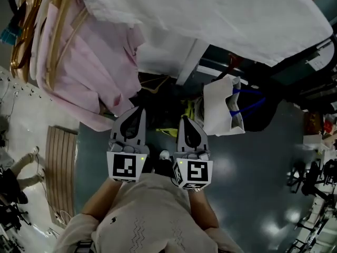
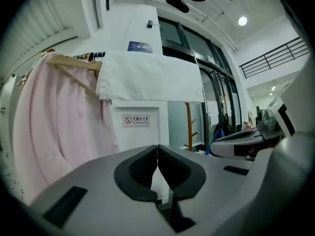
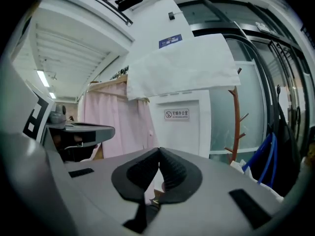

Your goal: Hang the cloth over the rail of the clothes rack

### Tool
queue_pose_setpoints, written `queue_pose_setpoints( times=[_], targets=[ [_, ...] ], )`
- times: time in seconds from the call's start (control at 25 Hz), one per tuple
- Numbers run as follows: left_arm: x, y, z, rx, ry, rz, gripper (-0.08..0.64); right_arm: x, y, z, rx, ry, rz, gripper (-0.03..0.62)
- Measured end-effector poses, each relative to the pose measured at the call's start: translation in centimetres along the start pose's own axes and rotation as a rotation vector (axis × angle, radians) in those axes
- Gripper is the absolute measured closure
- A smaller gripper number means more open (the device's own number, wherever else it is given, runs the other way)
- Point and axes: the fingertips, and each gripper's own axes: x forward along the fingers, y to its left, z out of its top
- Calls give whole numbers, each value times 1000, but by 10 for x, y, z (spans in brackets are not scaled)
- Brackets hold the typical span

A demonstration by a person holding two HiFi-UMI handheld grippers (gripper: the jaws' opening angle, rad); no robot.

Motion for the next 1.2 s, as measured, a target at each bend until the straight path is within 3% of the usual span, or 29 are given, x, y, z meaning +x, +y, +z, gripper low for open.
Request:
queue_pose_setpoints(
  times=[0.12,0.2,0.64,1.2],
  targets=[
    [-4,-19,-34,-25,119,-13,546,-4,-2,-16,2,31,11,574],
    [-7,-28,-45,-50,147,-22,546,-8,-2,-22,2,42,23,574],
    [-6,-66,-41,-58,122,-60,546,-25,-16,-24,-4,41,23,574],
    [1,-69,-52,-81,133,-66,546,-22,-23,-30,14,47,7,574]
  ],
)
